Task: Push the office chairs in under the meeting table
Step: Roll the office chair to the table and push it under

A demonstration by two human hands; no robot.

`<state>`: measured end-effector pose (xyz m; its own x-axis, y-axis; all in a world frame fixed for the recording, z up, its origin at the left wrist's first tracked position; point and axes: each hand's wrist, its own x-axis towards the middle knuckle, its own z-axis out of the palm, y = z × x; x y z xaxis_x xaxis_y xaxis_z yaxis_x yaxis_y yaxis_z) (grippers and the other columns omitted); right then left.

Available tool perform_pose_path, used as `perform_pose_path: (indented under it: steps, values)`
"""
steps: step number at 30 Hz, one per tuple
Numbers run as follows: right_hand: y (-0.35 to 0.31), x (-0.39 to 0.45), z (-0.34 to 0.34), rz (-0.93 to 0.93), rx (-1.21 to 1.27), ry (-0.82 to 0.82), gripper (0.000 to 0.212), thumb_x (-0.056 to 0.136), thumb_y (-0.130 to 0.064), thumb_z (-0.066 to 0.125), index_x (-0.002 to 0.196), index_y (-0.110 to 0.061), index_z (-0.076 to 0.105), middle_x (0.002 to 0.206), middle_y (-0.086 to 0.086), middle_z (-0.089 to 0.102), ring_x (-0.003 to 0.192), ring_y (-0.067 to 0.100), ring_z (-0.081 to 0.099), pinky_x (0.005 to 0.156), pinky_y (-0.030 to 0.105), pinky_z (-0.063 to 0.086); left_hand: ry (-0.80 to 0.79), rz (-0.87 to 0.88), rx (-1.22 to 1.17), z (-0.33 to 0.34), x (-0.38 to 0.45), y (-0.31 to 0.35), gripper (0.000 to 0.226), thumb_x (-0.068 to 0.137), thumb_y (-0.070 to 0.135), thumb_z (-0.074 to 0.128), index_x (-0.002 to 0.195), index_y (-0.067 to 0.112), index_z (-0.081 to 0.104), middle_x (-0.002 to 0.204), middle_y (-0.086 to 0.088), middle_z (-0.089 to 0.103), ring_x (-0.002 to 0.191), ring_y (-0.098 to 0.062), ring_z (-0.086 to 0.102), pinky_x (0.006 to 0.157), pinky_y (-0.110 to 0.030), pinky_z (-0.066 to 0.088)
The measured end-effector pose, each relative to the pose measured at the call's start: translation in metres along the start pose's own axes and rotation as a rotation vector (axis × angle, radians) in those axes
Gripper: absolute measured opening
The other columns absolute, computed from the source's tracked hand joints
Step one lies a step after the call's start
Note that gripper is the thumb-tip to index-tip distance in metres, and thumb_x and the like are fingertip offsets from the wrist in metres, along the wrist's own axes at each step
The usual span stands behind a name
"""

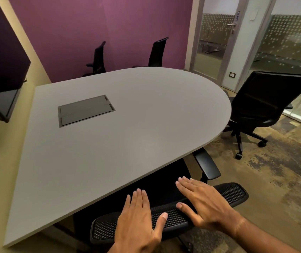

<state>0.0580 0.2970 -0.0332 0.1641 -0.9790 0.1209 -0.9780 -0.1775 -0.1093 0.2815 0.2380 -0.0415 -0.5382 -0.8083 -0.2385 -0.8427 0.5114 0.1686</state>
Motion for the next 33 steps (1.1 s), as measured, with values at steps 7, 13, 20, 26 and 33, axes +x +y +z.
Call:
perform_pose_path:
  steps: [7,13,20,26,33]
  values:
    - [-0.021,0.019,0.003,-0.065,0.005,0.013,0.076,0.096,-0.061,0.029,0.147,-0.006,0.042,0.153,0.012,0.041,0.144,0.022,0.035,0.120,0.038,0.024,0.024,-0.074,-0.061,0.000,-0.009,-0.020,0.095,0.088,0.074,0.010,0.152,0.009,-0.016,0.163,-0.009,-0.015,0.149,-0.015,-0.016,0.116,-0.028,-0.016]
    - [-0.029,0.035,0.004,-0.081,-0.013,0.068,0.070,0.097,-0.056,0.034,0.139,-0.003,0.053,0.144,0.015,0.052,0.137,0.025,0.046,0.116,0.040,0.034,0.123,-0.117,-0.094,0.000,-0.008,-0.036,0.103,0.078,0.079,-0.001,0.154,0.011,-0.010,0.163,-0.007,-0.012,0.149,-0.012,-0.014,0.117,-0.027,-0.011]
    - [-0.021,0.051,0.007,-0.085,-0.025,0.054,0.071,0.098,-0.056,0.030,0.139,-0.003,0.052,0.144,0.016,0.052,0.137,0.025,0.046,0.117,0.039,0.032,0.186,-0.067,-0.086,0.000,0.004,-0.040,0.101,0.080,0.079,0.000,0.155,0.012,-0.006,0.164,-0.007,-0.008,0.150,-0.011,-0.010,0.114,-0.023,-0.013]
    - [-0.020,0.061,0.008,-0.074,-0.047,0.101,0.071,0.097,-0.055,0.034,0.139,0.000,0.051,0.143,0.018,0.053,0.136,0.028,0.047,0.117,0.041,0.030,0.254,-0.102,-0.081,0.000,0.009,-0.043,0.100,0.081,0.080,0.001,0.154,0.012,-0.012,0.162,-0.007,-0.015,0.148,-0.012,-0.017,0.115,-0.025,-0.016]
    - [-0.017,0.077,0.010,-0.061,-0.035,0.112,0.077,0.098,-0.058,0.028,0.146,0.001,0.040,0.150,0.021,0.043,0.143,0.030,0.036,0.120,0.043,0.023,0.307,-0.091,-0.096,-0.005,0.017,-0.049,0.099,0.082,0.082,0.004,0.150,0.014,-0.020,0.159,-0.005,-0.023,0.146,-0.011,-0.026,0.116,-0.026,-0.017]
